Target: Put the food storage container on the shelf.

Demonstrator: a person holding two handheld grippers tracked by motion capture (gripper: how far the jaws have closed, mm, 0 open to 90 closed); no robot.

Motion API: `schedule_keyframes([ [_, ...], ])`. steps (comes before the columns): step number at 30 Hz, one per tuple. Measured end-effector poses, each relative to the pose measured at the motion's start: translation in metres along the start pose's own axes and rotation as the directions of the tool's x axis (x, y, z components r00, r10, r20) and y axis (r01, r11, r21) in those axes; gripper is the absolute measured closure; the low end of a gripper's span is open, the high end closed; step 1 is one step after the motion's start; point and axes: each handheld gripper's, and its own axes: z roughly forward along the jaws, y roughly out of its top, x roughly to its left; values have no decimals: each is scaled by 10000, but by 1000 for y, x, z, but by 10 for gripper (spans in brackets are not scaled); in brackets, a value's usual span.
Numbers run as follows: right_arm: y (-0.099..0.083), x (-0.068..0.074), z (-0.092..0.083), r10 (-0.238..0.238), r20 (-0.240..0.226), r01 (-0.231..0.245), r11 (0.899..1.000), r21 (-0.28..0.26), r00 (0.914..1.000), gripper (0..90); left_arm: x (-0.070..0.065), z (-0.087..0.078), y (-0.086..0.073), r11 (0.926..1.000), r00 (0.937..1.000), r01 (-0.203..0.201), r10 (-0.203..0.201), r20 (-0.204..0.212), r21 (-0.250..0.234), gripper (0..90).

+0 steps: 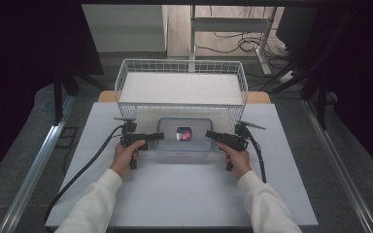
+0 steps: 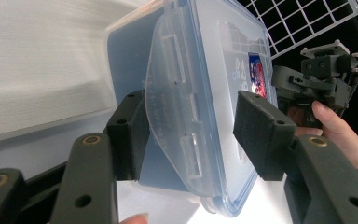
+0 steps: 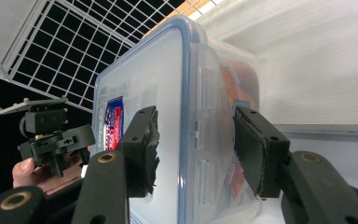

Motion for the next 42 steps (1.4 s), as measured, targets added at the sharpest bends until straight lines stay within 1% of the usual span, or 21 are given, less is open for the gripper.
schedule_keyframes([
  [3, 0, 1, 0, -4, 72, 4, 10000, 21, 10000, 492, 0, 0, 0, 9999, 9999, -148, 149, -38, 25, 412],
  [4, -1, 3, -1, -233, 325, 237, 9997, -117, 9992, 437, -1, 0, -1, 9998, 9998, -194, 194, -82, -8, 385],
  [7, 0, 5, -6, -407, 470, 422, 9986, -311, 9981, 380, -4, -3, -1, 9991, 9987, -417, 417, -281, 35, 334],
  [8, 0, 7, -8, -481, 476, 502, 9978, -430, 9977, 364, -7, -4, -3, 9973, 9966, -713, 720, -407, 162, 325],
  [14, -5, 16, -20, -849, 704, 881, 9951, -438, 9939, 329, -20, -11, -7, 9941, 9898, -1088, 1079, -931, -45, 282],
  [15, -8, 19, -26, -1173, 854, 1211, 9918, -411, 9894, 316, -25, -15, -8, 9889, 9832, -1483, 1466, -1086, -81, 289],
  [17, -12, 23, -31, -1759, 1268, 1803, 9833, -243, 9762, 283, -32, -20, -12, 9859, 9787, -1674, 1669, -1194, 59, 287],
  [18, -12, 23, -31, -1759, 1268, 1803, 9833, -243, 9762, 283, -32, -20, -12, 9859, 9787, -1674, 1669, -1194, 59, 287],
  [21, -23, 30, -44, -2579, 1649, 2620, 9651, -32, 9520, 280, -43, -30, -22, 9803, 9735, -1968, 1971, -1159, 146, 276],
  [23, -25, 31, -46, -2688, 1669, 2722, 9622, 25, 9486, 280, -46, -33, -25, 9782, 9706, -2066, 2078, -1213, 225, 278],
  [26, -36, 38, -52, -3423, 1727, 3413, 9393, 360, 9236, 293, -53, -45, -39, 9747, 9651, -2222, 2237, -1360, 262, 273],
  [28, -44, 45, -51, -4323, 2109, 4241, 9016, 849, 8767, 296, -55, -52, -47, 9734, 9643, -2266, 2290, -1329, 327, 273],
  [29, -44, 45, -51, -4323, 2109, 4241, 9016, 849, 8767, 296, -55, -52, -47, 9734, 9643, -2266, 2290, -1329, 327, 273],
  [30, -52, 52, -50, -5026, 2277, 4870, 8645, 1243, 8340, 302, -58, -57, -56, 9635, 9518, -2612, 2671, -1508, 580, 273],
  [32, -60, 59, -48, -5461, 2153, 5247, 8377, 1515, 8096, 333, -61, -62, -66, 9531, 9385, -2923, 3017, -1679, 784, 270],
  [36, -72, 68, -43, -5881, 1783, 5587, 8072, 1907, 7889, 437, -64, -68, -80, 9535, 9415, -2886, 2992, -1552, 875, 271],
  [37, -72, 68, -43, -5881, 1783, 5587, 8072, 1907, 7889, 437, -66, -69, -84, 9474, 9349, -3039, 3168, -1599, 1002, 271],
  [38, -76, 71, -39, -6082, 1723, 5737, 7910, 2125, 7748, 494, -69, -70, -89, 9385, 9250, -3263, 3417, -1660, 1132, 272],
  [39, -78, 72, -38, -6178, 1719, 5812, 7832, 2207, 7673, 522, -75, -72, -95, 9310, 9198, -3442, 3603, -1556, 1217, 272],
  [41, -80, 73, -36, -6221, 1669, 5833, 7790, 2299, 7650, 547, -77, -73, -97, 9302, 9207, -3456, 3616, -1469, 1237, 272],
  [42, -82, 74, -32, -6320, 1609, 5901, 7698, 2431, 7581, 597, -81, -76, -101, 9257, 9165, -3578, 3732, -1437, 1225, 272],
])
